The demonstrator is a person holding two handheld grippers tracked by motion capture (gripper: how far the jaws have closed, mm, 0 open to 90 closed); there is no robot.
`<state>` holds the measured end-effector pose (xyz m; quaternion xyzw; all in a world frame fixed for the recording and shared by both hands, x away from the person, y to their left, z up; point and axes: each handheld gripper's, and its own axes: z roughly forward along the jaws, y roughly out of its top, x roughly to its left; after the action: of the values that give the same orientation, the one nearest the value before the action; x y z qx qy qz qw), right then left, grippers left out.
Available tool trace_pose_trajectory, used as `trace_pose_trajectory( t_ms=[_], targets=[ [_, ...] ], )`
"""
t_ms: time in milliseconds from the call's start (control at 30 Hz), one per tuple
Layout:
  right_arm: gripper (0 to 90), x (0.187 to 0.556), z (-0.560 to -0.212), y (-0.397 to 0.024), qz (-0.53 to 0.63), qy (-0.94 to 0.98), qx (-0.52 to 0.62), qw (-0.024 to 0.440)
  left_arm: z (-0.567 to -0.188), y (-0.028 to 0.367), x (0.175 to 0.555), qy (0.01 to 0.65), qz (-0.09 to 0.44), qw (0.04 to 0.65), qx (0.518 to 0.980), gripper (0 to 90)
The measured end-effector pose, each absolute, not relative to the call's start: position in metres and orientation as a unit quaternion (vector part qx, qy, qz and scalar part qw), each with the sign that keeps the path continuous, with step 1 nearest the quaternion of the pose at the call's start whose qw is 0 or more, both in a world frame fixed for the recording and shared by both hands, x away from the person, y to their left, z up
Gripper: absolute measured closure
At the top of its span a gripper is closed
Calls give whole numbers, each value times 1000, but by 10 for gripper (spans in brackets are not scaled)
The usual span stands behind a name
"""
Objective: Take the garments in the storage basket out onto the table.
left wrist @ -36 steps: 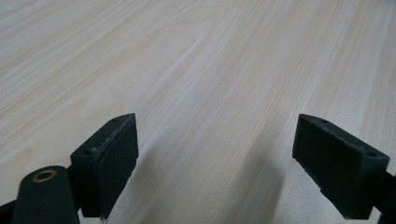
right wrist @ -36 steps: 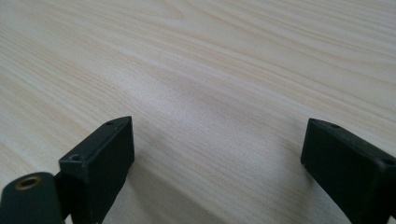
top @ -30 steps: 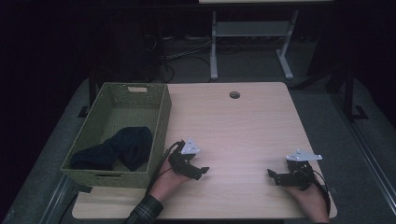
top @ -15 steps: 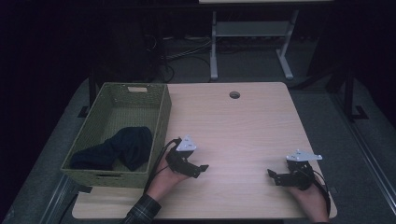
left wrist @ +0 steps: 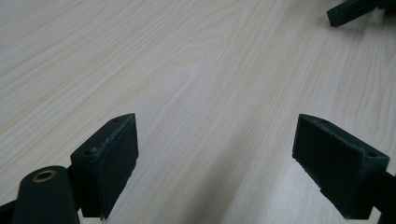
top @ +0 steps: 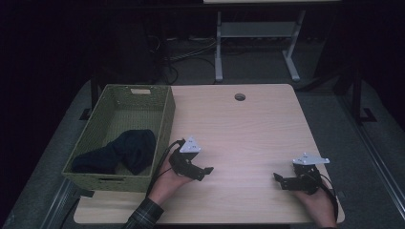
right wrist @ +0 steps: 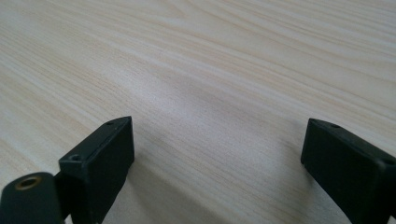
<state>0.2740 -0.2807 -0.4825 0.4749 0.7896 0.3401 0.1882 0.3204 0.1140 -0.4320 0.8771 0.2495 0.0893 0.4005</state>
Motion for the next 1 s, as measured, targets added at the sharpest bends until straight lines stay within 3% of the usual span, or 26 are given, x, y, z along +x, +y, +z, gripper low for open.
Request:
trace_pose_trajectory(
  t_ms=[1000],
  targets=[
    [132, 273, -482, -283, 342, 787, 476, 192, -405, 113, 321, 236, 86, 400, 882, 140]
  ],
)
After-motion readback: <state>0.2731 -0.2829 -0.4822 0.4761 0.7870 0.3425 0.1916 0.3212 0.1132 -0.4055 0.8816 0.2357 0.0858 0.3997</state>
